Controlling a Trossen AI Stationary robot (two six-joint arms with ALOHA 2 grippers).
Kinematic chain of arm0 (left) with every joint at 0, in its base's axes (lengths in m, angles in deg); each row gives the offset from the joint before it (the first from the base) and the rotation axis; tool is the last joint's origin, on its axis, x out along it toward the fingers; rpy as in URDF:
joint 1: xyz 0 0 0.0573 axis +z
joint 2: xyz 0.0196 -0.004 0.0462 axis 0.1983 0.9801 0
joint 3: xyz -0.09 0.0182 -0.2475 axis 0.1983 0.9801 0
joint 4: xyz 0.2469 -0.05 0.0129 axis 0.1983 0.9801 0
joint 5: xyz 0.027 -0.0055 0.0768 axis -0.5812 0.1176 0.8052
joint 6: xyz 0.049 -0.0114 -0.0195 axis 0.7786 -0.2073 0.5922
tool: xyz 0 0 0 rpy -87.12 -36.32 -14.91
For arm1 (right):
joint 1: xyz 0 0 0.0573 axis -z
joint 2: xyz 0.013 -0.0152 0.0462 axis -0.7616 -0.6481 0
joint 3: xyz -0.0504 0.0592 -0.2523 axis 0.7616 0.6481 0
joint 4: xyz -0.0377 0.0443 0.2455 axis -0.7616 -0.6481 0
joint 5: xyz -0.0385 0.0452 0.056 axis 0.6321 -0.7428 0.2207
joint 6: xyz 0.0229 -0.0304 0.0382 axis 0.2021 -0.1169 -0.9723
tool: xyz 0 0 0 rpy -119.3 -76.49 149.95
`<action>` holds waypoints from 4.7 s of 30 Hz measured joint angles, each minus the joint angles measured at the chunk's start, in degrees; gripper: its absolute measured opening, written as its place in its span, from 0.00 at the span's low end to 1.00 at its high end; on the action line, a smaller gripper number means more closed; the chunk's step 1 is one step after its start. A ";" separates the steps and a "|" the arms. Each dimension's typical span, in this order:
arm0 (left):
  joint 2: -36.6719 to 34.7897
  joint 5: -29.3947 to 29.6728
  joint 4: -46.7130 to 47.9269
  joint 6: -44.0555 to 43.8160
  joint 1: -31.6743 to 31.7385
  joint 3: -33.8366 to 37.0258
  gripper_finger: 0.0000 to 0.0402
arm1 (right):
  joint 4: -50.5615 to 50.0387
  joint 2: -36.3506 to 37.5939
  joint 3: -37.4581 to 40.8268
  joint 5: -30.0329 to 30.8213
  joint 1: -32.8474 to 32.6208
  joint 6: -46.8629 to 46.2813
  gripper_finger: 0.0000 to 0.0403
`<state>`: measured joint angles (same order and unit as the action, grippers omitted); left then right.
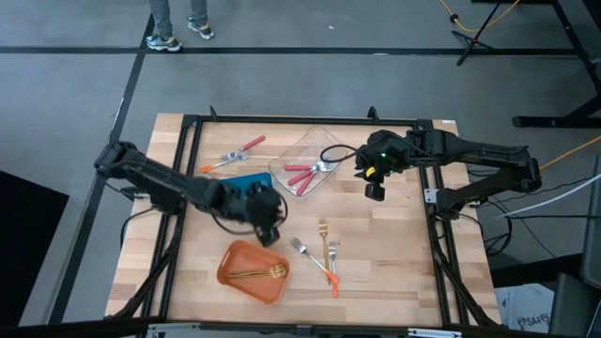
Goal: Sort silverware by color (type)
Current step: Put the orange fork into the blue bin
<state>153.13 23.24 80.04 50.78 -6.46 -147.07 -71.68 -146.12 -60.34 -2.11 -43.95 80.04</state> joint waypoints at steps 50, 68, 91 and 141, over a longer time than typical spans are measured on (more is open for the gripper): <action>-4.87 -22.94 1.62 37.80 60.83 24.58 0.19 | 0.01 0.00 0.00 0.02 0.00 3.21 0.21; -4.87 -15.39 0.44 41.62 60.90 29.44 0.19 | 0.03 0.00 0.02 0.02 0.00 3.21 0.21; -4.87 -8.27 -2.40 38.54 68.66 29.44 0.19 | 0.03 0.00 0.00 0.02 0.00 3.21 0.21; -4.94 -18.25 -8.26 49.66 65.10 35.80 0.19 | 0.03 0.00 0.00 0.03 0.02 3.21 0.21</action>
<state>148.19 4.99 71.78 100.45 58.64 -111.27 -71.65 -146.12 -60.34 -2.09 -43.93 83.26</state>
